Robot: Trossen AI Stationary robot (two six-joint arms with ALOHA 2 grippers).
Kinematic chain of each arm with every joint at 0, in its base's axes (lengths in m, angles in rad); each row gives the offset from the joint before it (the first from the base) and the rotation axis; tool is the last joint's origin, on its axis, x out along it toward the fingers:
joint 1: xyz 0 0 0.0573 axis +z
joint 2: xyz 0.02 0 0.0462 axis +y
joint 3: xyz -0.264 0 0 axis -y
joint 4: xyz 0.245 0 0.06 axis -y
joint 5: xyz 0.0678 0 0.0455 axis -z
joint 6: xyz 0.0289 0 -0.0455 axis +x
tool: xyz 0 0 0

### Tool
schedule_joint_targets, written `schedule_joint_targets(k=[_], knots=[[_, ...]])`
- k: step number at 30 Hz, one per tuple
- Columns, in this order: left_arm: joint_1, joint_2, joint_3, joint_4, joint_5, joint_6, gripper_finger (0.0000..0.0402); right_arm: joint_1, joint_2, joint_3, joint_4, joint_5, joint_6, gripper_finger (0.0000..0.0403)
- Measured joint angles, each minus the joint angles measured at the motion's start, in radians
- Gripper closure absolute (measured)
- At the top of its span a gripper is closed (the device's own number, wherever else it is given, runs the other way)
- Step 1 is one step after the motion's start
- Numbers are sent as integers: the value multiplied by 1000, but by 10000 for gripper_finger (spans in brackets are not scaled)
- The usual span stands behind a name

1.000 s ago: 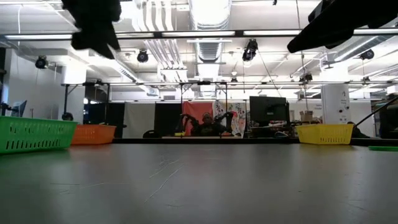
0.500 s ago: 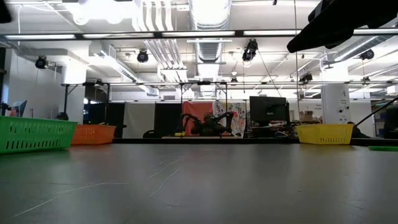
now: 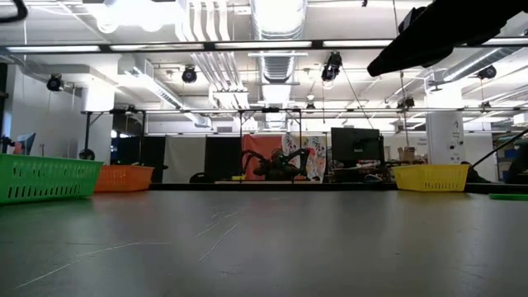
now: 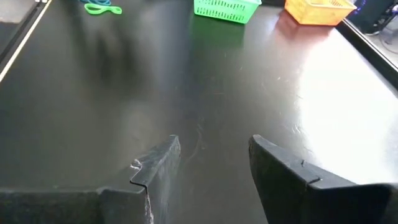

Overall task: Sort rubber bands into baskets
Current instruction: Put the bottom left green rubber band into the orange bin

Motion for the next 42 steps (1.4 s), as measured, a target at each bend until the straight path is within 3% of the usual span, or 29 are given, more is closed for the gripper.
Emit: schedule_joint_targets(k=[11, 17, 22, 31, 37, 42], knots=[[40, 115, 0, -37, 60, -17, 180, -8, 0, 0, 0, -1, -6, 216], [58, 157, 0, -38, 67, 33, 181, -8, 0, 0, 0, -1, -13, 216], [75, 173, 4, -47, 80, 88, 228, -8, 0, 0, 0, -1, -11, 216], [82, 175, 16, -33, 67, 160, 391, -8, 0, 0, 0, -1, -9, 216], [83, 170, 44, -84, 42, 205, 399, -8, 0, 0, 0, -1, -9, 216], [89, 144, 160, -211, -118, 307, 401, -8, 0, 0, 0, -1, -9, 216]])
